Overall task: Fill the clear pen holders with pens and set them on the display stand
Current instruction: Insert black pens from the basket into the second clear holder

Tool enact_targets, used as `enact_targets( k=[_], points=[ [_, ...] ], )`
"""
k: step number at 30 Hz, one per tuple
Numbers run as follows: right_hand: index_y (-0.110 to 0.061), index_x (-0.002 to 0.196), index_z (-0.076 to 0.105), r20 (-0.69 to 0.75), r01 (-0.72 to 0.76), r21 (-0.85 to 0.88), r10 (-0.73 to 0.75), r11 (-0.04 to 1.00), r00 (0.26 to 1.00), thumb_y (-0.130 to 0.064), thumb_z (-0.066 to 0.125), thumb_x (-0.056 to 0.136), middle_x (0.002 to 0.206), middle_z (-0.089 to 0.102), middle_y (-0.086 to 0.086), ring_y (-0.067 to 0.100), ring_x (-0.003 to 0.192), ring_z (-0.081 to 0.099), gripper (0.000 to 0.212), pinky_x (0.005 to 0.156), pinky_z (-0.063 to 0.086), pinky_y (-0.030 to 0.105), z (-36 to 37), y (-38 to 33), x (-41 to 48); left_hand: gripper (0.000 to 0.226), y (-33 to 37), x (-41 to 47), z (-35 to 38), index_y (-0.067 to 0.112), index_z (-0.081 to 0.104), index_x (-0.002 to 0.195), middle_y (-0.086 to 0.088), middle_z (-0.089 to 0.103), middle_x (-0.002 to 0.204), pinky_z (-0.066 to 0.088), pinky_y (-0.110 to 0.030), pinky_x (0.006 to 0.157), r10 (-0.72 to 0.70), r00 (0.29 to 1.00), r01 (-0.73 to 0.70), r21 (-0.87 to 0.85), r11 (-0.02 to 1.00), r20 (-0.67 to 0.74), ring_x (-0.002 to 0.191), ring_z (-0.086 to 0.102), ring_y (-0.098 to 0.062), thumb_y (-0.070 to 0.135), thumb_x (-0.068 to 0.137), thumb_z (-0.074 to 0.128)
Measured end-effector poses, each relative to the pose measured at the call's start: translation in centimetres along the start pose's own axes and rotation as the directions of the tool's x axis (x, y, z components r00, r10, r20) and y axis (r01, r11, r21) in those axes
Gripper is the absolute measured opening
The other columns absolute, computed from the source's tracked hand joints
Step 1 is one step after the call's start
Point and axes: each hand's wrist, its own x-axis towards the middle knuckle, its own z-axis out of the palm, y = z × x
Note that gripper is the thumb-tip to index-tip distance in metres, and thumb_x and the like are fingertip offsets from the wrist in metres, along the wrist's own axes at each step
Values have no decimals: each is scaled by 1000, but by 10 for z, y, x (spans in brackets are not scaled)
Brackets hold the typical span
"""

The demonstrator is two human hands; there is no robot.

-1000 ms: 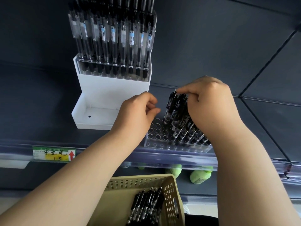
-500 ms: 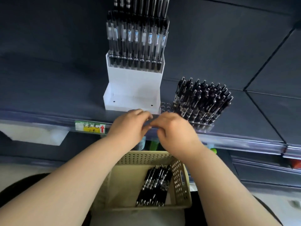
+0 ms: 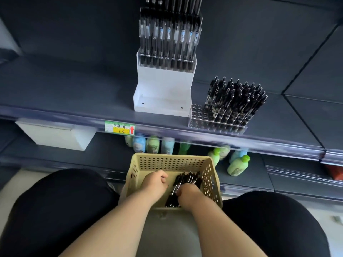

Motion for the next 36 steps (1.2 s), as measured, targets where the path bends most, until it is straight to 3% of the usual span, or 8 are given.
enact_targets(
  k=[9,15,19,23,27,29,31,36],
  points=[
    [-7,120,58,-123,-122,258,158,958,980,-8,48,90,120,61,11,25,112,57,31,90,45,28,4,4,39,33,-4,41,44,13,61,118,-5,62,121,41,-24,95,-99,993,100,-11,995,68,113,56,-22,2,89,49],
    [-4,116,59,-78,-174,366,217,914,973,-12,52,89,119,62,13,27,113,56,28,90,44,28,11,-3,66,28,-24,61,76,7,62,114,-10,63,120,39,-26,96,-276,953,300,-246,922,127,111,57,-23,0,89,53],
    [-2,116,61,-38,-219,402,255,889,966,-19,51,93,119,62,14,28,113,56,30,90,44,28,9,-5,82,22,-26,73,79,10,66,110,-11,65,114,42,-30,97,-257,948,303,-292,907,188,110,58,-26,14,90,58],
    [-1,112,63,-11,-243,442,276,863,961,-34,54,92,114,64,13,27,108,58,39,84,45,27,9,-2,90,20,-30,73,82,13,69,102,-14,68,104,47,-33,88,-235,949,296,-334,895,212,100,62,-28,20,94,53],
    [-4,109,63,32,-228,587,260,777,965,-33,58,90,101,66,9,23,95,62,35,82,49,29,12,3,88,12,-33,66,76,17,67,96,-11,69,100,50,-38,92,-240,936,336,-451,827,258,96,63,-27,24,93,56],
    [-8,97,63,62,-206,637,217,742,974,-31,55,91,79,60,1,14,70,57,26,67,49,27,14,2,82,16,-34,62,69,16,64,104,-8,68,102,49,-34,90,-218,932,332,-445,832,288,98,62,-26,24,93,56],
    [-16,77,55,76,-188,664,185,723,980,-30,52,93,69,52,-3,9,58,48,21,56,42,23,16,1,72,13,-35,53,61,17,62,104,-5,65,96,46,-29,82,-188,936,304,-410,860,299,93,61,-23,20,95,53],
    [-12,84,55,212,-270,808,168,524,963,-26,54,94,65,55,4,13,52,50,18,42,34,20,29,1,39,21,-41,30,48,21,54,78,-5,59,78,43,-27,63,-169,933,272,-315,909,317,72,51,-19,10,95,50]
  ],
)
